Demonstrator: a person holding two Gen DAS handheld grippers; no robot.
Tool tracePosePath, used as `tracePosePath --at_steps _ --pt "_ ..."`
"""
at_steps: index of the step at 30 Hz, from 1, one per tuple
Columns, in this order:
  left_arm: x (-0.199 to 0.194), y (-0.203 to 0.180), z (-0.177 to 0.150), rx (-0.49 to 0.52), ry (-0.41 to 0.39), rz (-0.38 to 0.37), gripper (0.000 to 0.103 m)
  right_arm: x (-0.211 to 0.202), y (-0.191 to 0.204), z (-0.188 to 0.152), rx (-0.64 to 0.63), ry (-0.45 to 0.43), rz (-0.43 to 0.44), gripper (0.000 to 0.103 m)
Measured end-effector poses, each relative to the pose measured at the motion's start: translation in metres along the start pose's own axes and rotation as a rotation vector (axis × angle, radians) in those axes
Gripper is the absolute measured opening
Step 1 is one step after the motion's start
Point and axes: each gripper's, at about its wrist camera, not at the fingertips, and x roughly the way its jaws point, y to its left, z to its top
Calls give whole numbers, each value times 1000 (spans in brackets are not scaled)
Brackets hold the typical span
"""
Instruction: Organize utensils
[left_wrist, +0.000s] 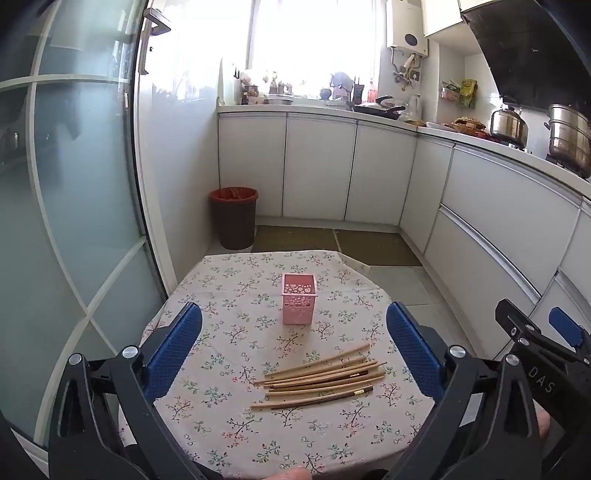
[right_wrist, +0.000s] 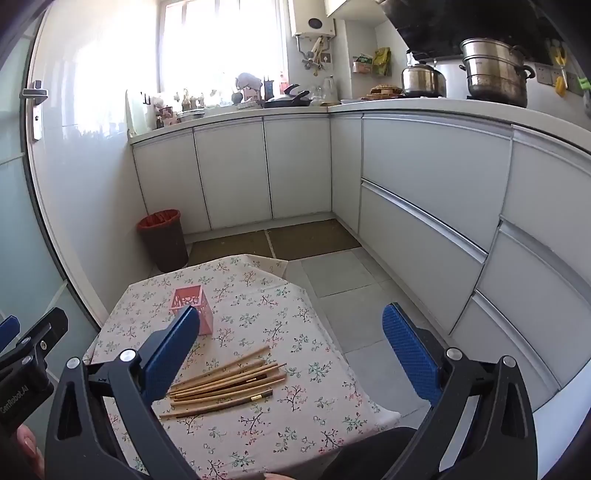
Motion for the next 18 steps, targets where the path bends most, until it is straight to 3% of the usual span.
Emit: tracePosePath --at_steps 18 --pt "3 -7 -6 10 17 9 96 0 -5 -2 11 25 13 96"
